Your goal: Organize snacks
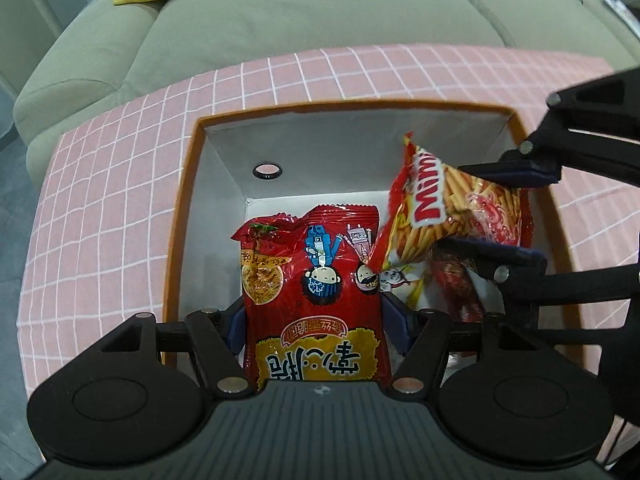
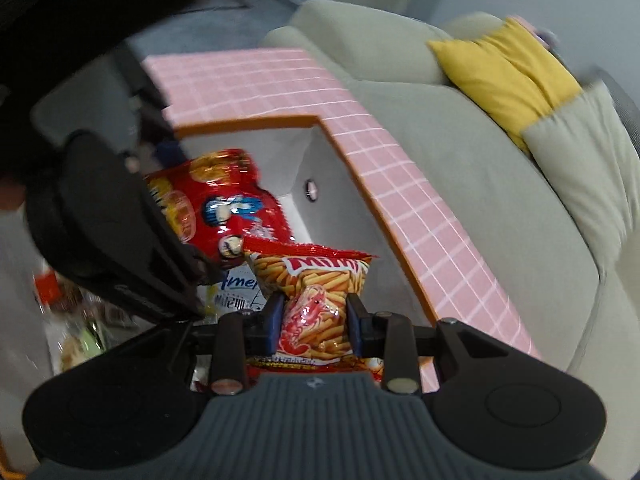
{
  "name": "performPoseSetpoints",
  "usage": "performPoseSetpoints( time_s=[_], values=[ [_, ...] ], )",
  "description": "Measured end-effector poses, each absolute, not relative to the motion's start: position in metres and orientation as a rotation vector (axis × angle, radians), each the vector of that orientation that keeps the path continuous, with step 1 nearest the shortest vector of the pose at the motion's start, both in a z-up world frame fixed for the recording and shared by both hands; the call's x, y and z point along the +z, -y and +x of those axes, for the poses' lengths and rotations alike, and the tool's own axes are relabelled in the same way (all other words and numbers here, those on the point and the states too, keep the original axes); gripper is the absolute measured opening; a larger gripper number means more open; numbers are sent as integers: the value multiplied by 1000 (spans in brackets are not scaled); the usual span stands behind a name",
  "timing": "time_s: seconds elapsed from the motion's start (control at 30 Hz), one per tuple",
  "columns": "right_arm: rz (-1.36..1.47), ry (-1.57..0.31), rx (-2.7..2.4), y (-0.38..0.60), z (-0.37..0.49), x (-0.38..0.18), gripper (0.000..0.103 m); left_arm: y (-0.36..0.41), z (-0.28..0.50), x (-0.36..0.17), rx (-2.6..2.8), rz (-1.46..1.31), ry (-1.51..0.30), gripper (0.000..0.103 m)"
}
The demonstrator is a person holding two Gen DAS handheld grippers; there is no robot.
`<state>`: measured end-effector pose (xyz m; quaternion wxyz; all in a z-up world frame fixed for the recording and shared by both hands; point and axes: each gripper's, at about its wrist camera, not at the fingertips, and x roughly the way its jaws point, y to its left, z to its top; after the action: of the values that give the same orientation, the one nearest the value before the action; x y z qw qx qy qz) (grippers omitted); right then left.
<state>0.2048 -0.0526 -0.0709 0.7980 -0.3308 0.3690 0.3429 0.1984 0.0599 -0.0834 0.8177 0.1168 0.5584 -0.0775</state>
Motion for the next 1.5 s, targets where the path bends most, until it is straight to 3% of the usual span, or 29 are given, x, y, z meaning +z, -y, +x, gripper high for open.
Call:
performPoseSetpoints(
  time_s=[0.37,0.53,0.63,0.93,1.5],
  values=[
    [-769,-861,746,50,225,-100,29,-52,209,-103,-142,349,-1219,76],
    [-788,-860,748,50,223,-102,30,-47,205,-102,-157,366,-1214,85],
    [-799,-862,731,48,223,-99,46,-45,207,-101,-158,377,-1210,88],
    [-735,-883,707,55,215,-61,66,-60,191,-62,-155,283,-1155,88],
    [-411,-826,552,100,161,23,75,-67,118,36,-40,100,-851,88]
  ],
)
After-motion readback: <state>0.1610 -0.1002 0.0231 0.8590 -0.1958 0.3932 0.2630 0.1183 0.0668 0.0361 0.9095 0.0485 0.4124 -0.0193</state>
